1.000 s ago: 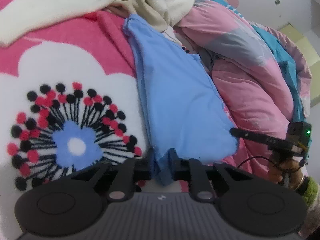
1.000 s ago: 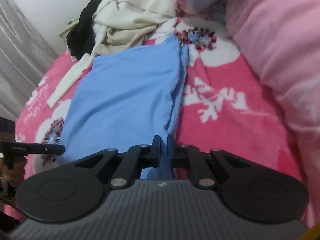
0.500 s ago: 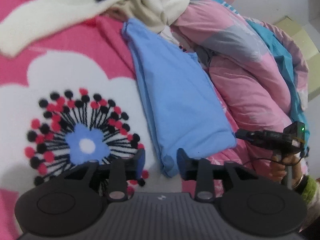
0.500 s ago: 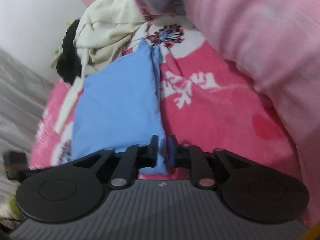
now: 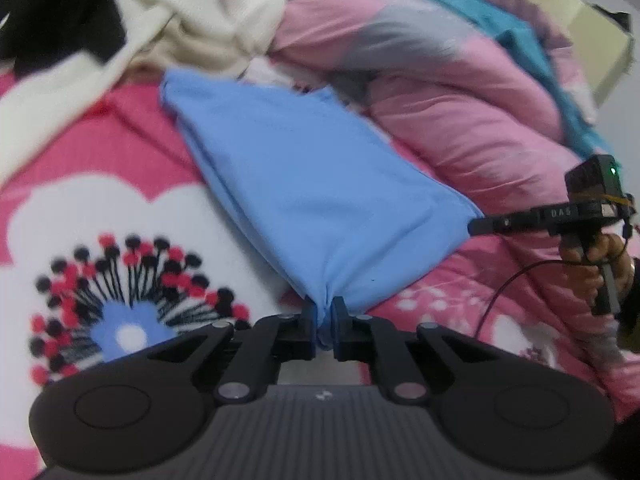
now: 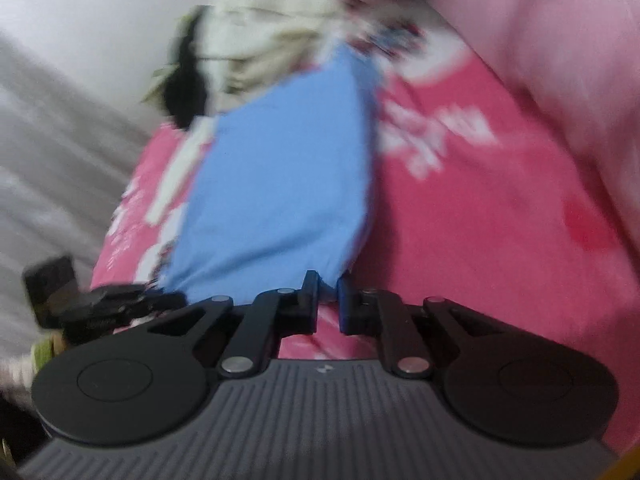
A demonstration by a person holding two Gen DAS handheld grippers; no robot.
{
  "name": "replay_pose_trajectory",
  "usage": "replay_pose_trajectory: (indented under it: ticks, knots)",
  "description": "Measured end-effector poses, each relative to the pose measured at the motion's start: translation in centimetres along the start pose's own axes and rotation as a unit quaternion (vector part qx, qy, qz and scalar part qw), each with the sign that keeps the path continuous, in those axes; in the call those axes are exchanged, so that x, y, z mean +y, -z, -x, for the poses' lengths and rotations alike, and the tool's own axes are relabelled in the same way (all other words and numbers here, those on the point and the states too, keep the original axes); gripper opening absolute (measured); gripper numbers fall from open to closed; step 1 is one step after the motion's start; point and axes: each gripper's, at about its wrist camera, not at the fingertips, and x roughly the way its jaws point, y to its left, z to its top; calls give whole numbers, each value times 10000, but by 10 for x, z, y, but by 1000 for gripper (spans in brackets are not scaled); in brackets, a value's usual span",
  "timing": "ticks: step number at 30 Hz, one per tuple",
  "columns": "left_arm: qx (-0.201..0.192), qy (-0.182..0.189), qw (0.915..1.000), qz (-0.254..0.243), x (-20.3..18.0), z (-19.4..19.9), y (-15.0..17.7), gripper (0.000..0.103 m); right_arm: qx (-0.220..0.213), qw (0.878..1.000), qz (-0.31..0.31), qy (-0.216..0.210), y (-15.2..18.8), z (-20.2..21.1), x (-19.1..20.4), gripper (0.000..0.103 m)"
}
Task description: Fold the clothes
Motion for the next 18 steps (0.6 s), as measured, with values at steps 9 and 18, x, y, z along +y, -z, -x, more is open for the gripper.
replay_pose_trajectory:
  ticks: [9,18]
  knots:
    - [775,-106,9958,-466,7,-4,9,16,696,9955,246,589,8,-10,-10,9]
    - [128,-179,9991,-374,-2,23,-2,35,-292,9676,2320,955,10,12,67,12]
